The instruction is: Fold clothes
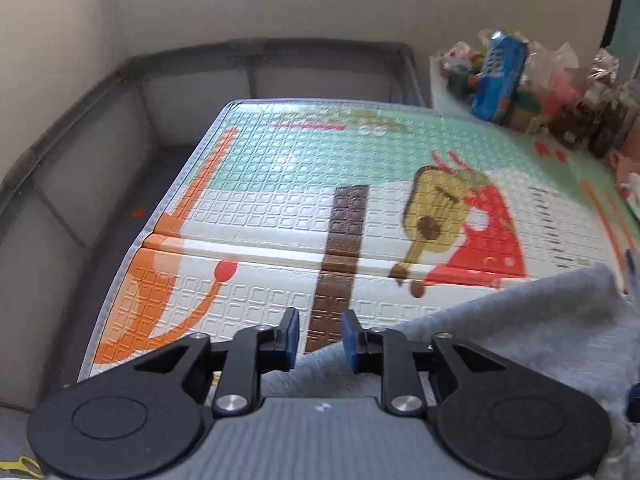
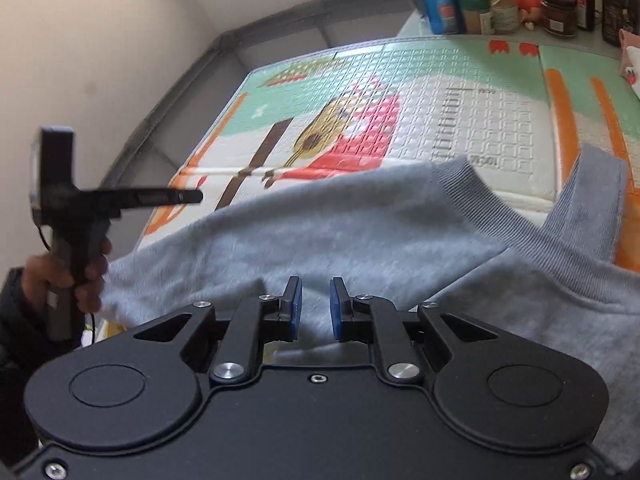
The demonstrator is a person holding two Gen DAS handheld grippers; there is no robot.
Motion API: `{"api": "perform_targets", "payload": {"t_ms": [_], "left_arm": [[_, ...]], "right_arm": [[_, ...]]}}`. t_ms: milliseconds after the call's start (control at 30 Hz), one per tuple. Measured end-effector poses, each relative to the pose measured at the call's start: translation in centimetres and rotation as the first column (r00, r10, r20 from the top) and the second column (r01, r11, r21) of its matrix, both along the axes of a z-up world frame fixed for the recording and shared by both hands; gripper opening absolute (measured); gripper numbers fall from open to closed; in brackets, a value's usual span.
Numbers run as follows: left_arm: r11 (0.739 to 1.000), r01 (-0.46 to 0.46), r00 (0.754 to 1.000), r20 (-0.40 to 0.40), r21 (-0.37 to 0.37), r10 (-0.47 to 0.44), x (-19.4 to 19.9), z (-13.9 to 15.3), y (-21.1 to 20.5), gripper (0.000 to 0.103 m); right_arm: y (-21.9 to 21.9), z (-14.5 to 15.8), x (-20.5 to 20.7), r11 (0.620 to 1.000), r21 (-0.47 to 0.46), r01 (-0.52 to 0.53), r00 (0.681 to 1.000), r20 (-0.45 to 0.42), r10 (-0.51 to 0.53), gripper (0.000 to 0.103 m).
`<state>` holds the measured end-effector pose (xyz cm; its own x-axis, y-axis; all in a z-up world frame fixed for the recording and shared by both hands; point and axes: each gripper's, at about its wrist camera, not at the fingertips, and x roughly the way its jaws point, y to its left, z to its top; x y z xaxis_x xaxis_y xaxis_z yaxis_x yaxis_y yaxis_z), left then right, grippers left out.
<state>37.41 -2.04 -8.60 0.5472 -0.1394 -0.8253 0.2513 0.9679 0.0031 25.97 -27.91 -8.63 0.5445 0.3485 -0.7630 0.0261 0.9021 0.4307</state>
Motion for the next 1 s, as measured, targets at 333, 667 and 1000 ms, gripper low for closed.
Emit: {"api": "perform_targets", "payload": {"t_ms": [333,667,1000], "left_arm": [[0.988,0.154,0.986,-0.061,-0.028,-0.155,-5.7,-1.4,-1.3,0.047],[0.997,0.07,0.988,-0.135,-0.019,-0.072,-7.5,-4.5,1.6,0.056],[0.996,0.057,0.99,-0.123,-0.065,-0.065,-9.5,-2.8,2.7,0.057]], "right_arm": [[2.1,-2.5,-0.7,1.0,-0.018,0.006,0.997,-0.076,-0.008,0.013],[2.8,-3.0,-3.1,0.999,0.006,0.048,0.997,-0.062,-0.048,0.028],[5.0,-0.6,-11.7,0.996,-0.007,-0.084,0.994,-0.069,0.084,0.033]]}}
